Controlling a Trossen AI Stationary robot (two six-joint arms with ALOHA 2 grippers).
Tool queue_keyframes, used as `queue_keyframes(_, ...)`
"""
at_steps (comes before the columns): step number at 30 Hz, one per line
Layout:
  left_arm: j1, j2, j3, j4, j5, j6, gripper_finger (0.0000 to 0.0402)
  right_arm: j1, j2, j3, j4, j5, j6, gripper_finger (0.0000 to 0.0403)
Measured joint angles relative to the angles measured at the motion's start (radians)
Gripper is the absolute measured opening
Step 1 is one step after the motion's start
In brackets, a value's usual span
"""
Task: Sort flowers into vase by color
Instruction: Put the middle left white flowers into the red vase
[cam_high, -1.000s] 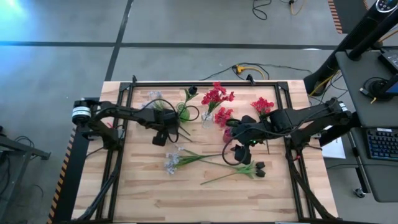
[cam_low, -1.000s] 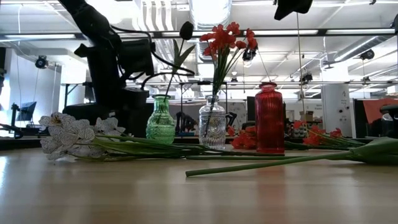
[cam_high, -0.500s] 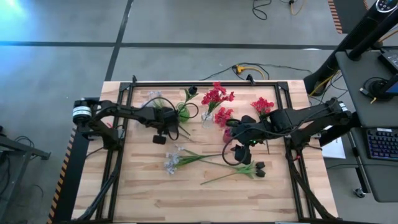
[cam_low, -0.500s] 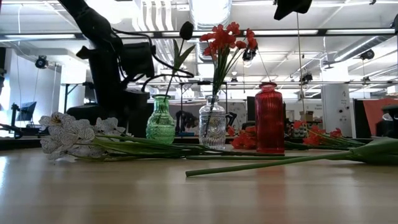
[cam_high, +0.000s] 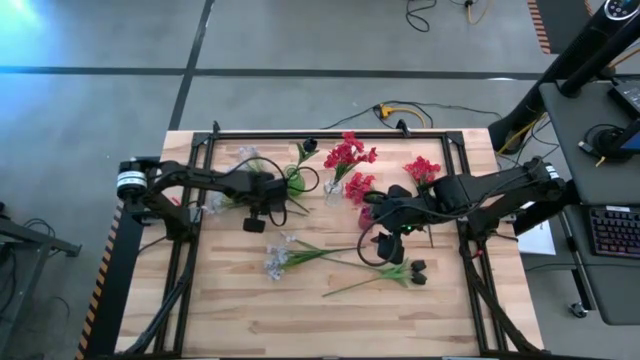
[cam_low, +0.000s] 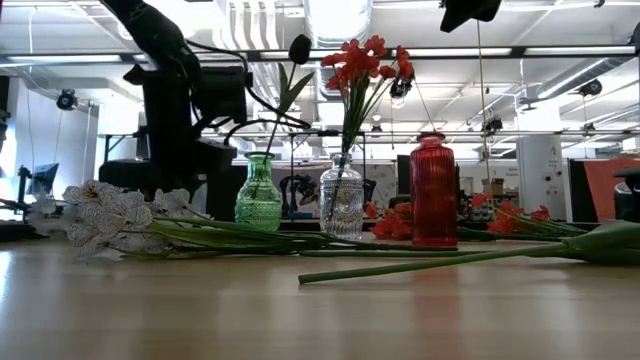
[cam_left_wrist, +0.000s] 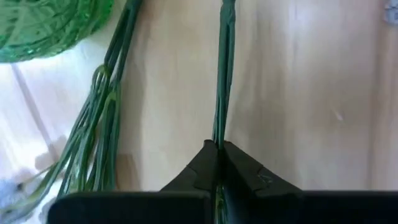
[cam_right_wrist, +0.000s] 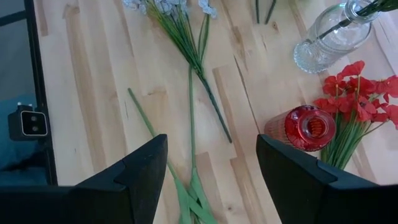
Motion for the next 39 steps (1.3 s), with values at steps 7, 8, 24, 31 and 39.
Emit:
queue_keyframes(7, -0.047, 0.0, 0.082, -0.099, 0.003, -0.041, 0.0, 0.0, 0.0, 0.0, 0.0, 0.02, -0.029, 0.0238)
queue_keyframes(8, -0.057, 0.0, 0.093, -0.108, 0.003, -0.046, 0.0, 0.0, 0.0, 0.0, 0.0, 0.02, -0.031, 0.0238)
queue_keyframes(24, -0.178, -0.002, 0.153, -0.211, -0.004, -0.146, 0.0, 0.0, 0.0, 0.0, 0.001, 0.026, -0.056, 0.0238)
queue_keyframes(31, -0.232, -0.005, 0.153, -0.239, -0.112, -0.151, 0.0, 0.0, 0.0, 0.0, 0.001, 0.044, -0.061, 0.0238)
queue_keyframes(39, -0.272, -0.005, 0.162, -0.27, -0.122, -0.214, 0.0, 0.0, 0.0, 0.0, 0.002, 0.044, -0.061, 0.0238)
